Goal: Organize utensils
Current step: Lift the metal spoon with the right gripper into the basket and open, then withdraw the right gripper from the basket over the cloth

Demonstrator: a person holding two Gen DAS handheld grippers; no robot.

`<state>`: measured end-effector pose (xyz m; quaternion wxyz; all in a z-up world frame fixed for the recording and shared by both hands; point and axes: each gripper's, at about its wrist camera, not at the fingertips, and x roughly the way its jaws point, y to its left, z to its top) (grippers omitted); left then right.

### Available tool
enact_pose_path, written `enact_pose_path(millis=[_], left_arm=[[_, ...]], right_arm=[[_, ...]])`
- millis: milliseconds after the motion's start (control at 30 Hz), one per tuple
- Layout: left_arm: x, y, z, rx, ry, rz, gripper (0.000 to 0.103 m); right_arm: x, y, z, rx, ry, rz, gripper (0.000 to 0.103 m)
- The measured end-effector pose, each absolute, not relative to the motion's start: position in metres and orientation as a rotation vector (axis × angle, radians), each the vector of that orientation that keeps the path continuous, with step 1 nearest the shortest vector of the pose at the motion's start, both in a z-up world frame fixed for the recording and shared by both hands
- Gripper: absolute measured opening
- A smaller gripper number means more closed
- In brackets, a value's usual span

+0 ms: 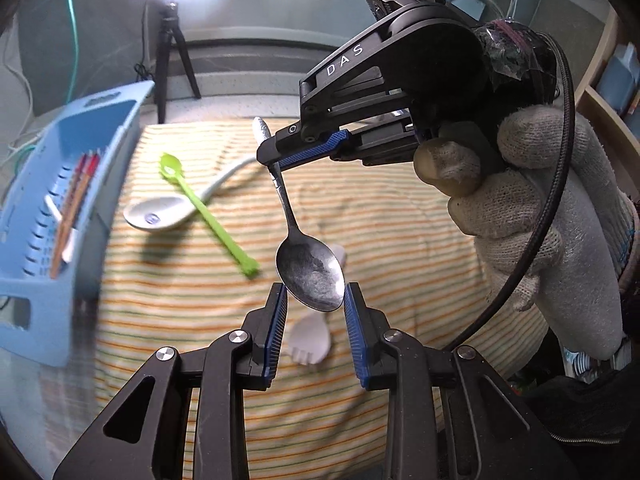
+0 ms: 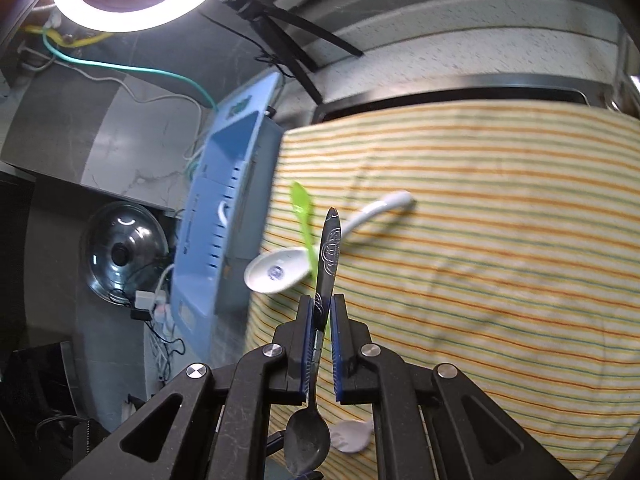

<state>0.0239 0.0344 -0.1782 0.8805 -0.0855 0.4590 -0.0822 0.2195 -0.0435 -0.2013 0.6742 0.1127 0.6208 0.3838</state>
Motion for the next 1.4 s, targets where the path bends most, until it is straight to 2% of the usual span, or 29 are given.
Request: enact_pose_path(millis=[333,633,933,1067,1133,1167,1200,1400], left_arm=[[0.025,0.107,-0.163,-0.156,0.91,-0.106,0.028],[0.036,0.171,-0.169,-0.15,0.914,-0.061,0.027],[0.044,0.204,-0.177,-0.142,0.935,-0.026,0.027],[0.048,0.218,-0.18,-0.159,0.948,0.045,0.027],[0.048,0.224,-0.178,-0.176,0.936,0.061,0.027],[0.047,0.224,-0.177,-0.175,0.93,0.066,0.027],[0.046,0.225,-0.174,-0.175,0.924,0.071,0.027],[0.044,0.22,-0.169,-0.168,0.907,0.075,0.027]], right_arm=[[0.221,0.046,-0.173,0.236,1.335,0.936,0.007],[0.227,0.119,-0.18,0.226,1.344,0.963,0.007],[0.23,0.16,-0.188,0.184,1.33,0.974,0.008],[0.23,0.165,-0.186,0.137,1.299,0.959,0.011],[0.229,0.164,-0.184,0.13,1.292,0.96,0.021],[0.229,0.162,-0.182,0.125,1.284,0.958,0.031],[0.228,0.159,-0.18,0.122,1.274,0.958,0.036],[0.227,0.135,-0.167,0.12,1.249,0.957,0.036]])
